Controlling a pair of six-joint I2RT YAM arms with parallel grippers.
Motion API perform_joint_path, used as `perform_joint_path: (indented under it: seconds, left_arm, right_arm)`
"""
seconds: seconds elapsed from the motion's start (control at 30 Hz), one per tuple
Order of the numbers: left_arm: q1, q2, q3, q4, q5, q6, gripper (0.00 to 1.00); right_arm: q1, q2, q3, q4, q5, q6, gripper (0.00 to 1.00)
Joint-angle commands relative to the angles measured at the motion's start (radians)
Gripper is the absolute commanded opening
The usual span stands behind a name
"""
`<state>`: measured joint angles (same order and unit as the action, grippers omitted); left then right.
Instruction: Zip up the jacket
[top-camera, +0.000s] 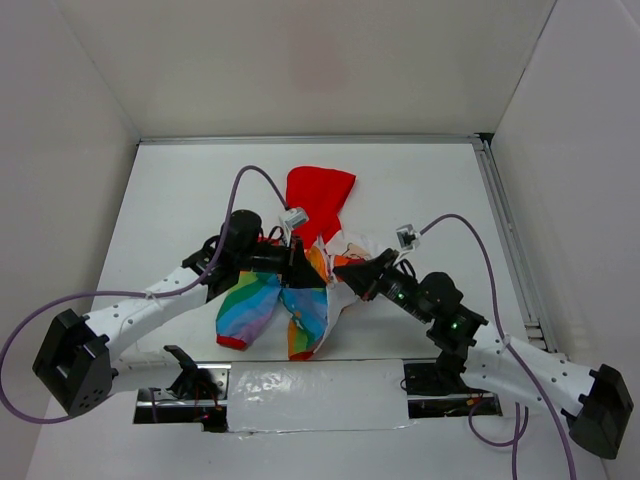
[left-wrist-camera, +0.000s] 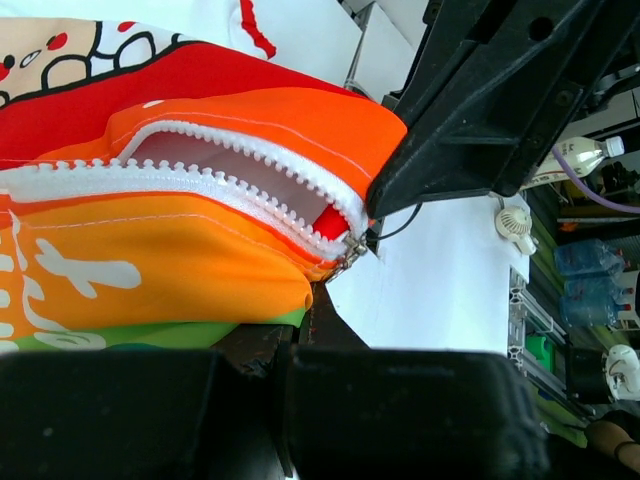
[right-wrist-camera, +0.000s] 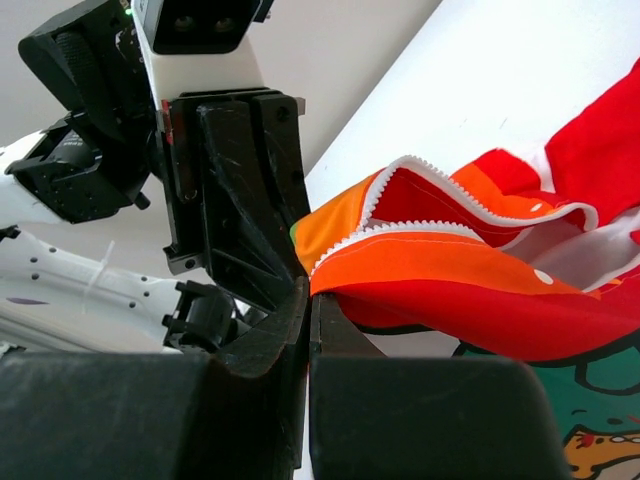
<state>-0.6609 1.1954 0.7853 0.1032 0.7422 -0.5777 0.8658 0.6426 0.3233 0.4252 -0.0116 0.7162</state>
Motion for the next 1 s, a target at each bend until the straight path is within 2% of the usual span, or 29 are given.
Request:
perform_joint_path:
  seconds: [0.0, 0.1, 0.27, 0.4, 0.47, 0.53, 0.57, 0.6, 0.67, 0.87, 0.97]
  left_arm:
    - [-0.008, 0.003, 0.029, 0.004, -0.004, 0.029, 0.00]
    - [-0.011, -0.006, 0.025, 0.010, 0.005, 0.035, 0.00]
    - [-0.025, -0.029, 0.012, 0.016, 0.023, 0.050, 0.00]
    - [-0.028, -0.040, 0.008, 0.023, 0.029, 0.047, 0.00]
    - [-0.029, -0.033, 0.021, 0.004, 0.011, 0.041, 0.04]
    - [-0.028, -0.023, 0.026, 0.003, 0.017, 0.039, 0.12]
    - [-0.028, -0.020, 0.032, 0.004, 0.019, 0.039, 0.26]
    - [-0.028, -0.017, 0.034, 0.006, 0.019, 0.036, 0.34]
    - [-0.028, -0.007, 0.037, 0.009, 0.019, 0.029, 0.44]
    - [-0.028, 0.015, 0.048, 0.024, 0.023, 0.015, 0.47]
    - [-0.028, 0.023, 0.054, 0.024, 0.008, 0.007, 0.46]
  right_arm:
    - [-0.002, 0.029, 0.074, -0.003, -0.042, 0.029, 0.00]
    - [-0.002, 0.043, 0.063, 0.015, -0.019, 0.052, 0.00]
    - [-0.004, 0.025, 0.039, 0.003, 0.109, 0.118, 0.00]
    - [-0.002, 0.009, 0.036, -0.023, 0.108, 0.127, 0.00]
    - [-0.004, 0.005, 0.034, -0.028, 0.096, 0.129, 0.00]
    - [-0.002, 0.000, 0.026, -0.020, 0.079, 0.126, 0.00]
    - [-0.002, 0.000, 0.025, -0.019, 0.070, 0.124, 0.00]
    - [-0.004, 0.003, 0.026, -0.017, 0.061, 0.123, 0.00]
    - [-0.004, 0.011, 0.026, -0.008, 0.044, 0.120, 0.00]
    - [-0.002, 0.051, 0.030, 0.017, 0.016, 0.121, 0.00]
    - [-0.004, 0.058, 0.033, 0.027, -0.016, 0.120, 0.00]
